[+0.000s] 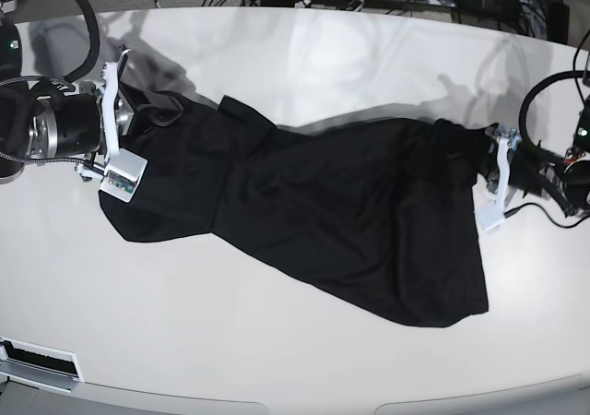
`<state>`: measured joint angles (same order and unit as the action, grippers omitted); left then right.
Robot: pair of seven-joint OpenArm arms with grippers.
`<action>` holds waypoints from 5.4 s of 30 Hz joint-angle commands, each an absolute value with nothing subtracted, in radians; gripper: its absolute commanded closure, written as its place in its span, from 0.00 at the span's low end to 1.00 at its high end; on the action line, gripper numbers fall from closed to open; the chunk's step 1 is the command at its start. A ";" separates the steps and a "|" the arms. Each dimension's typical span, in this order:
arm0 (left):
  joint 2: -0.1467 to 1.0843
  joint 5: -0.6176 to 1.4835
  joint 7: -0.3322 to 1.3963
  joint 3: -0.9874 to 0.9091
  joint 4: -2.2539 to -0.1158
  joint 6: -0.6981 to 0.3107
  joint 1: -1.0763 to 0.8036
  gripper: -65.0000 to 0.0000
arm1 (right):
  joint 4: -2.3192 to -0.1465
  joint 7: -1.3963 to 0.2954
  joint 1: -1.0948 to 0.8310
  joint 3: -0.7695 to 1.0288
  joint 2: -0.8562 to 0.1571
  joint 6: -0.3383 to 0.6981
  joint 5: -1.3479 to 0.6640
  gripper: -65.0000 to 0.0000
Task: Layout the t-shirt on the table in an organized manner, then fold the t-shirt properly
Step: 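Hold the shirt ends with both grippers and stretch it flat, then regrasp the shirt edge with the left gripper near the sleeve, then grip both shirt ends and lift the shirt off the table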
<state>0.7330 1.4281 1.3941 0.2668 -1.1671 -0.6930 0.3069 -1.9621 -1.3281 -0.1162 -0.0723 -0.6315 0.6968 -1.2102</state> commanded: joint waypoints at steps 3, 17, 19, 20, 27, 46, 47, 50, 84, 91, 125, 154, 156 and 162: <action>0.757 1.396 1.396 0.254 -1.178 -0.698 0.310 1.00 | -1.972 -1.275 -0.102 -0.065 -0.649 0.698 -1.078 1.00; 0.806 1.335 1.396 0.254 -1.171 -0.698 0.310 0.52 | -1.969 -1.122 -0.084 0.038 -0.661 0.606 -0.972 0.43; 0.806 1.336 1.396 0.254 -1.171 -0.698 0.310 0.52 | -1.942 -1.071 -0.085 0.048 -0.648 0.586 -1.017 0.43; 0.806 1.336 1.396 0.254 -1.171 -0.698 0.310 0.52 | -1.914 -1.072 -0.080 0.044 -0.632 0.595 -1.018 0.43; 0.805 1.335 1.332 0.254 -1.166 -0.698 0.310 0.52 | -1.496 -1.048 0.060 0.039 -0.501 0.617 -1.016 0.43; 0.798 1.336 1.331 0.254 -1.138 -0.698 0.310 0.52 | -1.011 -0.933 0.183 0.101 -0.332 0.698 -0.935 0.43; 0.798 1.336 1.331 0.254 -1.138 -0.698 0.310 0.52 | -1.011 -0.919 0.183 0.101 -0.319 0.698 -0.908 0.43; 0.798 1.338 1.331 0.254 -1.138 -0.698 0.310 0.52 | -1.011 -0.876 0.183 0.101 -0.292 0.698 -0.833 0.59; 0.849 1.324 1.279 0.171 -1.139 -0.698 0.329 0.52 | -1.953 -1.198 -0.037 0.120 -0.454 0.698 -1.306 1.00; 0.787 1.362 1.280 -0.146 -1.138 -0.698 0.278 0.52 | -1.953 -1.198 -0.075 0.120 -0.363 0.698 -1.285 1.00; 0.369 0.585 1.065 -0.226 -1.178 -0.626 0.145 0.52 | -1.952 -1.092 -0.075 0.119 -0.344 0.698 -0.993 1.00; 0.525 0.866 1.213 -0.227 -1.490 -0.572 0.122 1.00 | -1.952 -1.065 -0.072 0.119 -0.346 0.698 -0.882 1.00; 0.509 0.799 1.213 -0.227 -1.490 -0.538 0.122 0.79 | -1.952 -1.065 -0.072 0.119 -0.346 0.698 -0.882 1.00; 0.430 0.609 1.209 -0.226 -1.491 -0.430 0.104 0.40 | -1.946 -1.064 -0.072 0.119 -0.347 0.698 -0.881 1.00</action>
<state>0.4164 0.5945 1.2224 -0.2218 -1.4765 -0.4221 0.0906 -1.9343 -1.0878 -0.0860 0.1131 -0.3351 0.6930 -0.8631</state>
